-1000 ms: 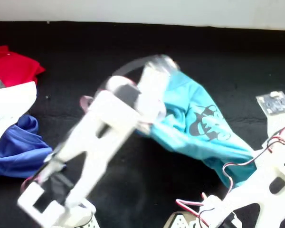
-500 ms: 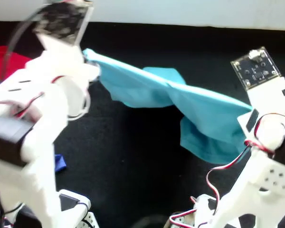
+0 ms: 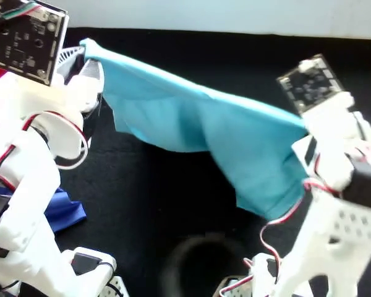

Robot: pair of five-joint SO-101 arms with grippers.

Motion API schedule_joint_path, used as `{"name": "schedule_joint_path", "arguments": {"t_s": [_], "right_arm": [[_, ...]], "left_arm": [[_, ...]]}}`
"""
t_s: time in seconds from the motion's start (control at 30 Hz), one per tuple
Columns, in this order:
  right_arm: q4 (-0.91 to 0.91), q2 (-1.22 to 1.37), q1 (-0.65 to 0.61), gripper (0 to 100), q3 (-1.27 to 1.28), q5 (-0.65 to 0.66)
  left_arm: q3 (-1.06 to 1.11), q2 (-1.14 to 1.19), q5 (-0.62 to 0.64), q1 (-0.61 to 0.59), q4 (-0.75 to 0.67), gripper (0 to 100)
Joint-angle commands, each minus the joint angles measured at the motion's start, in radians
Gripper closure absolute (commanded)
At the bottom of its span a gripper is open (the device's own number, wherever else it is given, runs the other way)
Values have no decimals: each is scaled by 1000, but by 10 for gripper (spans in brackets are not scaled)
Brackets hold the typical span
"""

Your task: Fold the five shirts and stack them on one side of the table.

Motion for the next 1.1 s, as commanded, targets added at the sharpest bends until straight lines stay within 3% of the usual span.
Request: {"name": "schedule_joint_path", "arguments": {"t_s": [0.0, 0.2, 0.43, 0.6, 0.77, 0.87, 1.07], "right_arm": [[-91, 4, -24, 991, 217, -11], [-346, 5, -127, 991, 584, -11], [-576, 5, -183, 988, 863, -11], [-568, 5, -186, 981, 875, -9], [-417, 5, -185, 872, 832, -11], [-344, 5, -185, 869, 816, -14], [-358, 19, -185, 864, 825, -127]], "left_arm": [[111, -10, -43, -24, 80, 993], [489, -10, -132, -113, 118, 993], [791, -19, -132, -166, 11, 993], [797, -16, -132, -163, 8, 993], [797, -18, -132, -166, 12, 993], [797, -18, -129, -168, 12, 993], [789, -18, -132, -216, 6, 993]]}}
